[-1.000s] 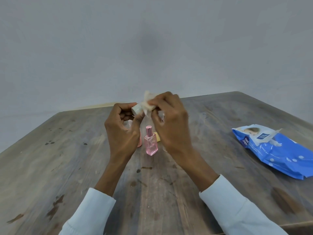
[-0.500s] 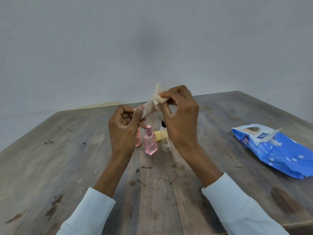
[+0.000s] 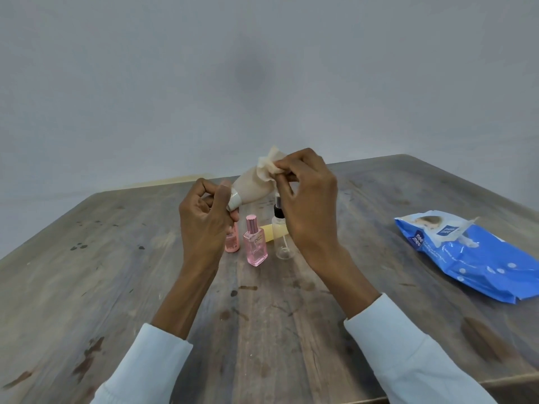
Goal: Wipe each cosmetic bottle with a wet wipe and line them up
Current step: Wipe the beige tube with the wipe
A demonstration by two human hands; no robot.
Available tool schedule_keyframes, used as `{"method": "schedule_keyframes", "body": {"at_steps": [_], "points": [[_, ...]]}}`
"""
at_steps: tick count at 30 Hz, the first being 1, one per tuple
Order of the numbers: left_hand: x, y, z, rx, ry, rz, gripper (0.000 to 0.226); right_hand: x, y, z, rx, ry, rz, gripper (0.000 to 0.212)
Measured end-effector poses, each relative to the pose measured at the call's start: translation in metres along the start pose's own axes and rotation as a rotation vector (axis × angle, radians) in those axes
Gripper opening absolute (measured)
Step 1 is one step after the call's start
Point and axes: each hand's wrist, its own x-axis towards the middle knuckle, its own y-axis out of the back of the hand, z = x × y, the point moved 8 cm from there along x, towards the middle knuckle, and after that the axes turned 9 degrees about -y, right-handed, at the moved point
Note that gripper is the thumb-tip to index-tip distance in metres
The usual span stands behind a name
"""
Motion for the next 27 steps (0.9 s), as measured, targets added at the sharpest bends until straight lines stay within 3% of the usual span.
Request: {"method": "schedule_keyframes", "body": {"at_steps": [3, 9, 12, 16, 21, 24, 27], "points": [[0.001, 0.001, -0.004, -0.013, 0.032, 0.007, 0.031, -0.001, -0.002, -0.002, 0.006, 0.009, -0.004, 0.016], [0.004, 0.005, -0.008, -0.088, 0.062, 0.039, 0.021, -0.025, -0.018, -0.045, -0.004, 0.292, -0.115, 0.019], [0.005, 0.004, -0.013, -0.122, 0.102, 0.041, 0.030, -0.006, 0.003, -0.024, 0.126, 0.053, 0.023, 0.025], [0.005, 0.004, -0.022, -0.199, 0.183, 0.050, 0.027, 0.017, 0.033, 0.036, 0.332, -0.403, 0.216, 0.011], [0.002, 0.001, -0.027, -0.311, 0.269, 0.018, 0.024, 0.011, 0.012, 0.067, 0.541, -0.684, 0.109, 0.013], [0.005, 0.003, -0.029, -0.339, 0.290, 0.030, 0.024, 0.008, 0.007, 0.066, 0.571, -0.707, 0.066, 0.015], [0.007, 0.004, -0.031, -0.346, 0.297, 0.021, 0.024, 0.012, 0.018, 0.044, 0.439, -0.514, 0.107, 0.011]]}}
